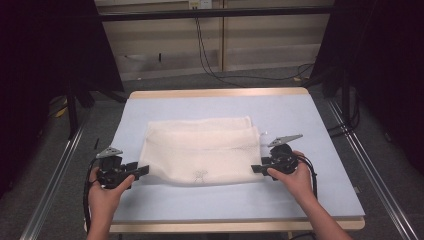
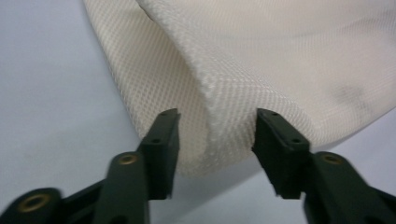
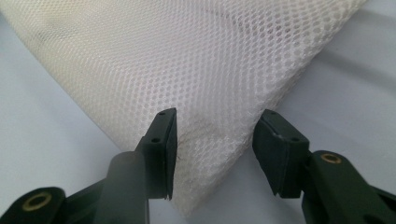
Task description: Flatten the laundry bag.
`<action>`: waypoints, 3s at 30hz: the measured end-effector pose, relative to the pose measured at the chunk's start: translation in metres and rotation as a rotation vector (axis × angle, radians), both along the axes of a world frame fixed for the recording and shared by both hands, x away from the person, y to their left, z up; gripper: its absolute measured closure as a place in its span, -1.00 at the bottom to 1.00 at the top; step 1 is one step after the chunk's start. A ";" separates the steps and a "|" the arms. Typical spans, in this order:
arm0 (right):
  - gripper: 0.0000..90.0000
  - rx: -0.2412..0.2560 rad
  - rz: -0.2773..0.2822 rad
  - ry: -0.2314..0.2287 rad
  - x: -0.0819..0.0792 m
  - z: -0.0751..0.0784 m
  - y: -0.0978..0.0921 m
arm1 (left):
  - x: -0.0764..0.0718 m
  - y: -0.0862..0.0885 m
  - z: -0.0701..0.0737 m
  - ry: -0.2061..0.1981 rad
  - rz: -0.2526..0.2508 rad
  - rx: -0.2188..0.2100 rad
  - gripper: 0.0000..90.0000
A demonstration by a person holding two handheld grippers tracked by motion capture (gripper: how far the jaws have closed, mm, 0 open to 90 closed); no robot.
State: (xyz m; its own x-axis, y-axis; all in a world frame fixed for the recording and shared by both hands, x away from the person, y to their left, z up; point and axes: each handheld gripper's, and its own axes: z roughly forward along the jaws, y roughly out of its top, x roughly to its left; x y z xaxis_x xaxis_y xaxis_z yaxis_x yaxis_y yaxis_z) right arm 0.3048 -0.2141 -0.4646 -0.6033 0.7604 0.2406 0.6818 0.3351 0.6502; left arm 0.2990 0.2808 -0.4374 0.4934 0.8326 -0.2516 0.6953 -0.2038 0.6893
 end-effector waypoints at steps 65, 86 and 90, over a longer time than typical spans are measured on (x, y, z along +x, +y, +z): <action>0.88 0.005 -0.204 -0.081 0.073 -0.003 -0.053 | 0.119 -0.078 -0.026 0.051 0.023 0.082 0.85; 0.34 0.102 -0.297 -0.142 0.075 0.003 -0.059 | 0.118 -0.069 -0.009 0.040 0.069 0.048 0.16; 0.31 0.092 -0.311 -0.148 0.078 0.004 -0.058 | 0.128 -0.070 -0.005 0.036 0.068 0.047 0.02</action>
